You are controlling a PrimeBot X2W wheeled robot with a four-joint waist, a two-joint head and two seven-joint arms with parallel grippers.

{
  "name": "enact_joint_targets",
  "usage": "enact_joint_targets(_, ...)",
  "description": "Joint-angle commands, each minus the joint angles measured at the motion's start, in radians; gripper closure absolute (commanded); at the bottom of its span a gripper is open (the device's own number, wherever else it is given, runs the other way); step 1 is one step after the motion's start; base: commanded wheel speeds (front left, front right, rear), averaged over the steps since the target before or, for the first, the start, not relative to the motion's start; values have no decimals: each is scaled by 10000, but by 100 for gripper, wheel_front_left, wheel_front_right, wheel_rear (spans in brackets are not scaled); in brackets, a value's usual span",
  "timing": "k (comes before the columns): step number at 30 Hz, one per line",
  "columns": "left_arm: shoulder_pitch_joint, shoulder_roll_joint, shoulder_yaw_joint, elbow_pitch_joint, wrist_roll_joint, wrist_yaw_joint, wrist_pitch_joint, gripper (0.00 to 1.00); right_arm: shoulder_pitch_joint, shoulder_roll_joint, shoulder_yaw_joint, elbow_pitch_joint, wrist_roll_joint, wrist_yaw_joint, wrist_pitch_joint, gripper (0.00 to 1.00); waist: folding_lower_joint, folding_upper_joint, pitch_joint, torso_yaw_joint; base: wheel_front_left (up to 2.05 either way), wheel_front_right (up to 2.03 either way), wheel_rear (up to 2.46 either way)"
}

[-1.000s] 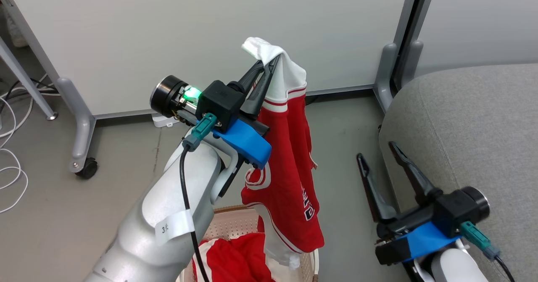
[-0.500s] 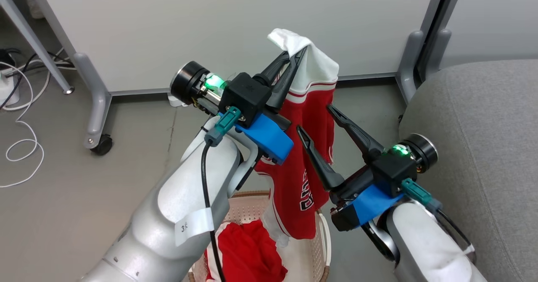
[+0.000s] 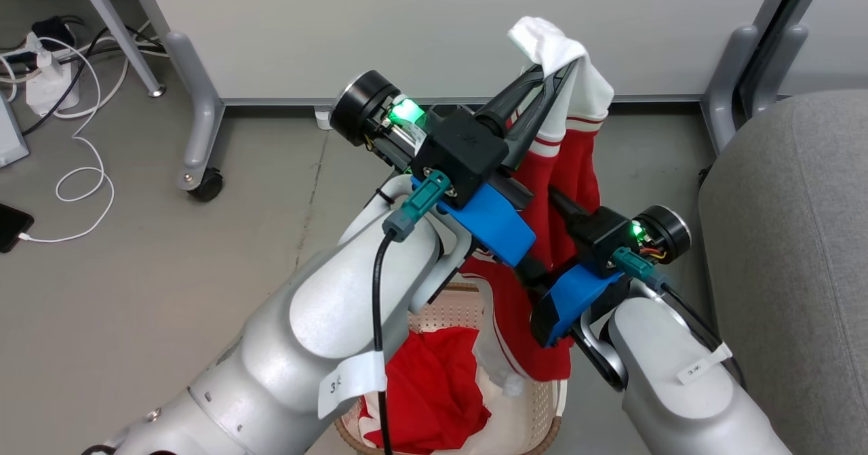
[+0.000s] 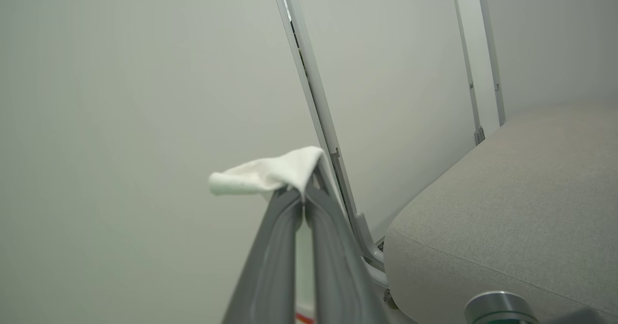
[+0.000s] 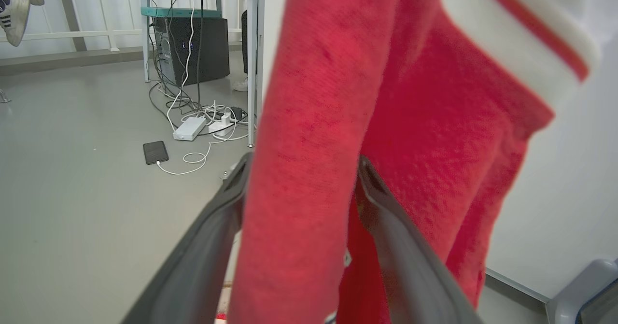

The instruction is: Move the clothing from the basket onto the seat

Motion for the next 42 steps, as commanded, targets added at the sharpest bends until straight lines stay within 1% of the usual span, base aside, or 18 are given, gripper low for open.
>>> enact_joint_targets(1, -163, -1, -98, -58, -85, 96, -51, 100, -213, 27, -47, 115, -18, 1, -7, 100, -2, -1, 14, 45, 0, 0, 0)
enact_joint_targets(3, -240, -6, -258, -65, -226, 211, -67, 100, -265, 45, -158, 242, 96, 1, -7, 100, -2, -1, -2, 68, 0, 0, 0)
enact_joint_targets(11, -394, 0, -577, 163, -567, 478, -118, 100, -272, 51, 117, 49, 453, 1, -7, 100, -2, -1, -119, 19, 0, 0, 0)
enact_joint_targets(25, -473, -3, -580, 215, -621, 613, -134, 100, -235, 54, 128, -60, 497, 1, -7, 100, -2, -1, -95, -27, 0, 0, 0)
enact_joint_targets(26, -452, -1, -553, 217, -601, 648, -134, 0, -241, 54, 125, -68, 503, 1, -7, 100, -2, -1, -89, -31, 0, 0, 0)
enact_joint_targets(37, -346, -3, -508, 386, -515, 729, -125, 0, -201, 55, 117, -185, 599, 1, -8, 100, -2, -1, -69, -138, 0, 0, 0)
enact_joint_targets(42, -255, -2, -411, 391, -413, 740, -125, 0, -180, 55, -36, -339, 610, 1, -7, 100, -2, -1, 2, -339, 0, 0, 0)
